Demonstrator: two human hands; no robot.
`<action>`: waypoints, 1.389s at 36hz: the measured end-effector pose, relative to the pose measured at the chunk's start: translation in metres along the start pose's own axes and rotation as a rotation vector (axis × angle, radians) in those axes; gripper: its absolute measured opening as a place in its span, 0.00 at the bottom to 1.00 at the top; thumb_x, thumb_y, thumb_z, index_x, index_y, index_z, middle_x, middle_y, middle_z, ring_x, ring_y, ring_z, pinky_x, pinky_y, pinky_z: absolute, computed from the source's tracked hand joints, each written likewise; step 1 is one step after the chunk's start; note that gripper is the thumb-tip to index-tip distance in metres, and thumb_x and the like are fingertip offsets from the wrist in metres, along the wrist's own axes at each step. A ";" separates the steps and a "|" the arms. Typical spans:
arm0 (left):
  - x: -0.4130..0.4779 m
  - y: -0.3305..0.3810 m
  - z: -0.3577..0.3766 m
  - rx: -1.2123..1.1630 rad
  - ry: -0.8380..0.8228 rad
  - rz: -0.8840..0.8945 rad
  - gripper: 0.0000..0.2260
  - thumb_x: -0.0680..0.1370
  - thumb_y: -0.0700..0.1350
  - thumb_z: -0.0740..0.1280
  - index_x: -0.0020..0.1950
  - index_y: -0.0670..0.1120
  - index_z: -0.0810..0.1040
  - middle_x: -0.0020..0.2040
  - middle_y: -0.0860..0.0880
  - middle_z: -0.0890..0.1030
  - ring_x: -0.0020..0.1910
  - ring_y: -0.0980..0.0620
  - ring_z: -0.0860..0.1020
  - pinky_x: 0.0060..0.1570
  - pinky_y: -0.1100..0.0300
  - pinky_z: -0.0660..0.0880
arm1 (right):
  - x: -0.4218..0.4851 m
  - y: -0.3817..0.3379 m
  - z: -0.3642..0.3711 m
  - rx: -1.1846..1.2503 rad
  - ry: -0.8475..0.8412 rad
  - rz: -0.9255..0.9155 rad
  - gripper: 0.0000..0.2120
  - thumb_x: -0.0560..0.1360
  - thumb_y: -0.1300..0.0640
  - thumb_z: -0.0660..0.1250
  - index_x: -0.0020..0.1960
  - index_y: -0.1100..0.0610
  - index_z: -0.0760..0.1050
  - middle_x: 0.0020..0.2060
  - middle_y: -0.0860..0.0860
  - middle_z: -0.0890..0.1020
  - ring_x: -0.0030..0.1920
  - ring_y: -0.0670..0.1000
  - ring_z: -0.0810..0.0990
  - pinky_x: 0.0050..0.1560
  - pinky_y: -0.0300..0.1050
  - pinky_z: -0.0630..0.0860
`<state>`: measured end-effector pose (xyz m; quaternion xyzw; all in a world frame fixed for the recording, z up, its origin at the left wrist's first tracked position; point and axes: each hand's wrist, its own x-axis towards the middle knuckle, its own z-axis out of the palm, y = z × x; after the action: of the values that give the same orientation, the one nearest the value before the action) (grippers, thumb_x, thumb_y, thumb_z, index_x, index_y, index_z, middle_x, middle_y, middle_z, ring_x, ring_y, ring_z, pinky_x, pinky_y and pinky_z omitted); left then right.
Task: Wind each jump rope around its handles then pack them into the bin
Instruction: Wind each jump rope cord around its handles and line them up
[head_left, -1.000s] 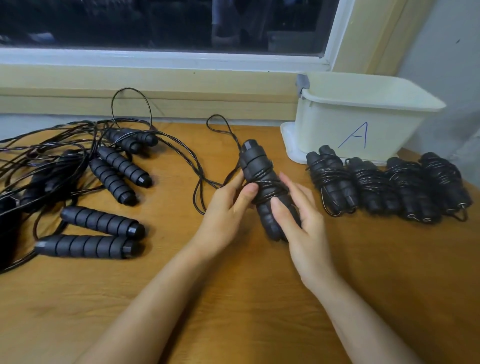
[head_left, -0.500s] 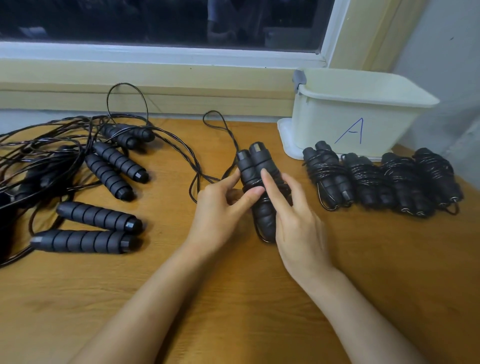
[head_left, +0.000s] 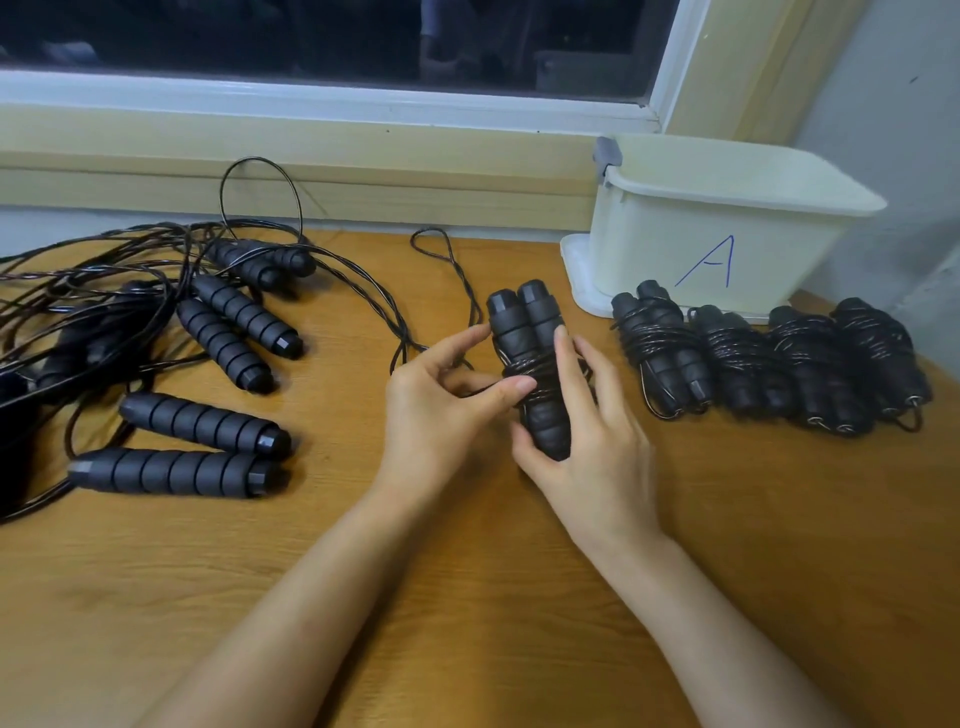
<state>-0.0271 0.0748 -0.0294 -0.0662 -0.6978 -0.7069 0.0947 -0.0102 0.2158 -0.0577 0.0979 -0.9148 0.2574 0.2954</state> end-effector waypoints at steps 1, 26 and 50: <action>0.000 0.000 0.001 -0.013 0.007 -0.002 0.30 0.66 0.45 0.77 0.67 0.46 0.75 0.39 0.49 0.86 0.45 0.53 0.85 0.57 0.55 0.79 | 0.000 0.000 0.001 0.030 0.013 0.000 0.37 0.72 0.46 0.69 0.78 0.54 0.63 0.72 0.54 0.71 0.64 0.55 0.77 0.48 0.44 0.78; 0.000 0.003 -0.002 0.051 -0.013 -0.027 0.24 0.64 0.48 0.79 0.58 0.49 0.77 0.44 0.48 0.85 0.48 0.53 0.83 0.48 0.45 0.82 | -0.006 -0.001 0.007 0.052 0.033 0.023 0.40 0.71 0.43 0.70 0.78 0.55 0.61 0.70 0.53 0.69 0.66 0.55 0.74 0.50 0.49 0.79; 0.003 0.007 -0.009 0.129 -0.254 0.097 0.22 0.73 0.46 0.72 0.67 0.55 0.74 0.52 0.54 0.82 0.52 0.58 0.80 0.55 0.60 0.77 | -0.006 0.002 0.003 0.230 0.096 -0.022 0.30 0.79 0.49 0.64 0.78 0.54 0.62 0.71 0.56 0.72 0.65 0.52 0.77 0.58 0.38 0.76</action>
<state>-0.0282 0.0655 -0.0226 -0.1825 -0.7441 -0.6411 0.0436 -0.0080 0.2158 -0.0640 0.1287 -0.8630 0.3616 0.3285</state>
